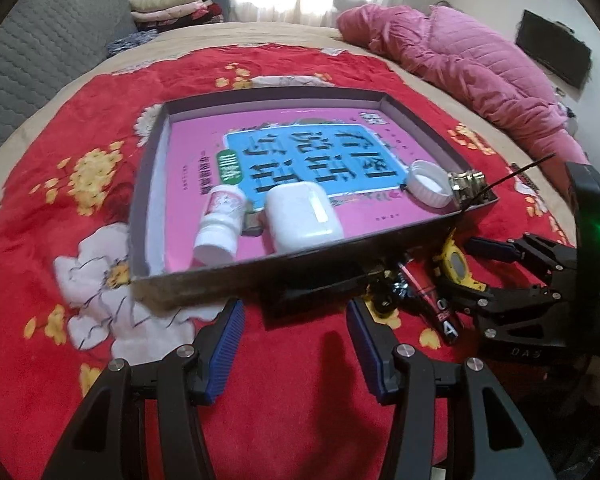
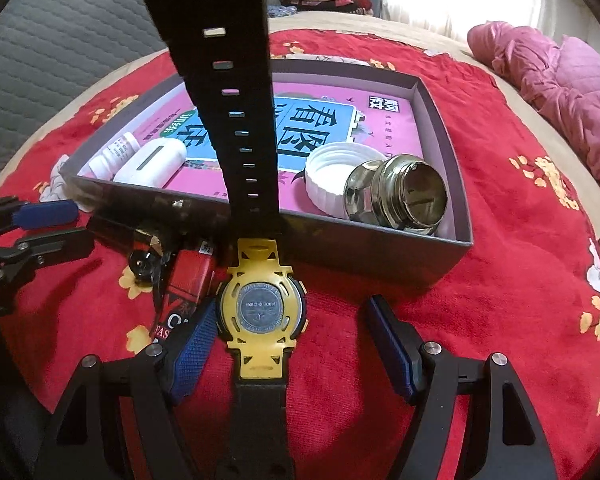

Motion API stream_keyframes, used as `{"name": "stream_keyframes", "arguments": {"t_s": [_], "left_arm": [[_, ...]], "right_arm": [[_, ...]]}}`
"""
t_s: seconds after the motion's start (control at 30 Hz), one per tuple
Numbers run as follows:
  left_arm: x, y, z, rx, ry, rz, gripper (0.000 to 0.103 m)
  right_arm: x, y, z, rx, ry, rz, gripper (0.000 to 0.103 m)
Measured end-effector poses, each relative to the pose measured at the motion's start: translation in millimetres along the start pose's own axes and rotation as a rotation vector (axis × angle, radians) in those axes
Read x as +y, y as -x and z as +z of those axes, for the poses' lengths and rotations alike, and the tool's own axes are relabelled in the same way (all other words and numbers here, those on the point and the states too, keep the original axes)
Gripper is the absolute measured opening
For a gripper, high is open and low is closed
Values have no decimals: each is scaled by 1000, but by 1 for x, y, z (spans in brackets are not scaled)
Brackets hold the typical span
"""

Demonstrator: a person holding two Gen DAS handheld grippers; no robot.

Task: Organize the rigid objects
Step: 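Position the right tool over the yellow wristwatch while the left tool moves toward the black pen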

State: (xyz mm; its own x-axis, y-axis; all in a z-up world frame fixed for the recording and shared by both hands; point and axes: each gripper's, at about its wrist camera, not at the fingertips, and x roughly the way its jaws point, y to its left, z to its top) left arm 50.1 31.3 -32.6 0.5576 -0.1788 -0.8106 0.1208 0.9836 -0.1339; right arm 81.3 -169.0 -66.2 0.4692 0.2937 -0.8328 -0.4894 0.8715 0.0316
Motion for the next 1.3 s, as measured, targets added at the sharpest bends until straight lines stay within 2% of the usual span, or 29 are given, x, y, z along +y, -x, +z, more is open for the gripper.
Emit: {"name": "stream_keyframes", "arguments": {"t_s": [0.17,0.3,0.43,0.6,0.77,0.8,0.87,0.93,1.07,1.3], "left_arm": [[-4,-11,7,8,-90,-62,53],[-14,-18,5,30,-195,-80,62],[-16,-22,4,50,-258,-108,63],[-11,-12,7,62,-220,-247,63],[-23,-4,2,91,-250,-365,63],[-28,-3,-1,88,-275,-352,63],[-34,0,-3,58,-319,-272,63],[-32,2,0,28,-310,-239,63],[-24,0,13,9,-281,-246,63],[-33,-17,16,37,-378,-243,63]], "right_arm": [[-1,-1,0,2,-6,8,75],[-2,-1,-1,2,-10,12,75],[-3,-1,-2,0,-11,12,75],[-1,-2,-3,-4,-9,10,75],[-2,-2,-3,-3,-10,12,75],[-2,-2,-3,-3,-11,13,75],[-2,-2,-3,-2,-10,14,75],[-2,-1,-3,-2,-9,13,75],[-1,-1,-3,-2,-8,13,75],[-1,-2,-3,-1,-8,14,75]]}}
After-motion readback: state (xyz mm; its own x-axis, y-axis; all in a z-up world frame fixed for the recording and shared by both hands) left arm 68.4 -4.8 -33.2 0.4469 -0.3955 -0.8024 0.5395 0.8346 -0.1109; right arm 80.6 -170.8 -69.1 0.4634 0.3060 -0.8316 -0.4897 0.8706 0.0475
